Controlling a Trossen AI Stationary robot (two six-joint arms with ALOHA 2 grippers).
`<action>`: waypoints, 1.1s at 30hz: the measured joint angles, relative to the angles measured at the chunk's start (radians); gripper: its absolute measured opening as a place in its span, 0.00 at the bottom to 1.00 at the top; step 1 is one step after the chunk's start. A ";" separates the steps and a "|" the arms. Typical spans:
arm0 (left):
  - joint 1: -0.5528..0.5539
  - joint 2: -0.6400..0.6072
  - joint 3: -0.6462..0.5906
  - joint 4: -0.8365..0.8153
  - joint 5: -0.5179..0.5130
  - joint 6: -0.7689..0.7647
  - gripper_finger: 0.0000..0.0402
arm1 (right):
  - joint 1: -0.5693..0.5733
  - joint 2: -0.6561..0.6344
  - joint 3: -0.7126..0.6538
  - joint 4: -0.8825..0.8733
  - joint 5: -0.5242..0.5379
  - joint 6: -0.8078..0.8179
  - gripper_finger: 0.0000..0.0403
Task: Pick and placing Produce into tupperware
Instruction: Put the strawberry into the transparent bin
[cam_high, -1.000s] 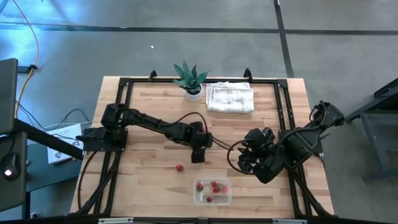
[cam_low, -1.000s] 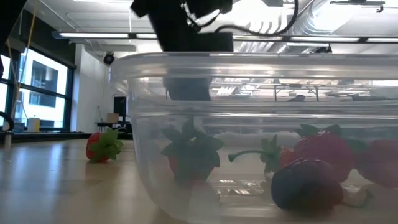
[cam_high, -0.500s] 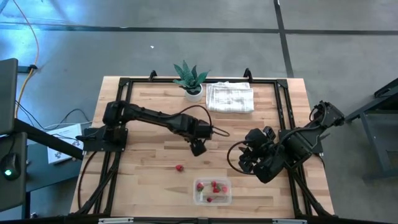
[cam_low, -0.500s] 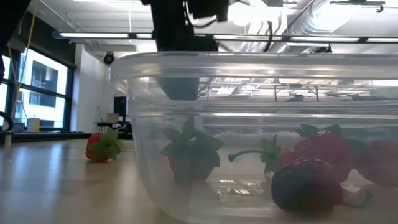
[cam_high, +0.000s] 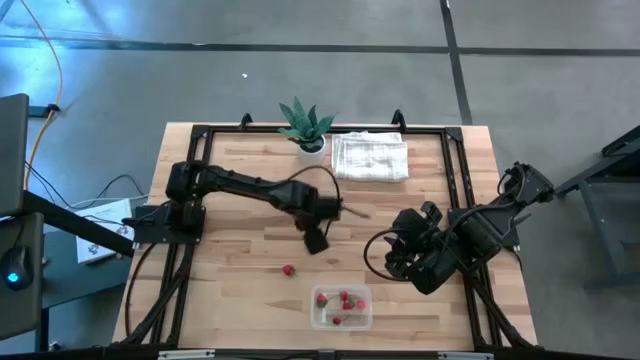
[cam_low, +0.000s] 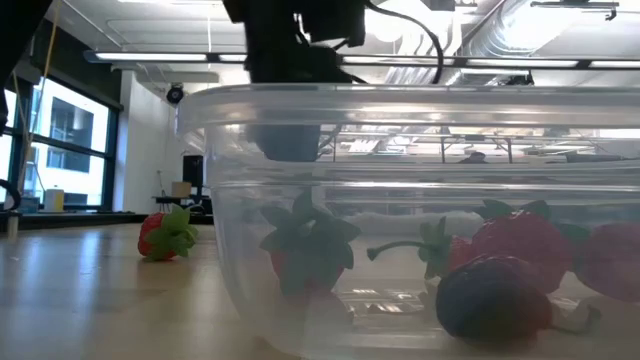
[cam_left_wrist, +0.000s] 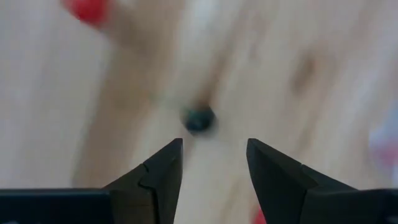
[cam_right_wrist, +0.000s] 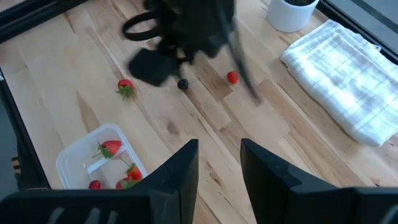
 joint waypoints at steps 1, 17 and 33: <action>-0.016 0.000 0.000 -0.029 0.016 0.028 0.41 | 0.000 0.000 0.000 0.000 -0.001 -0.003 0.27; -0.352 0.000 0.000 -0.090 -0.084 0.541 0.40 | 0.000 0.000 0.000 0.000 -0.001 0.017 0.27; -0.374 -0.001 -0.157 0.110 -0.115 0.531 0.40 | 0.000 0.000 0.000 0.018 0.006 0.041 0.27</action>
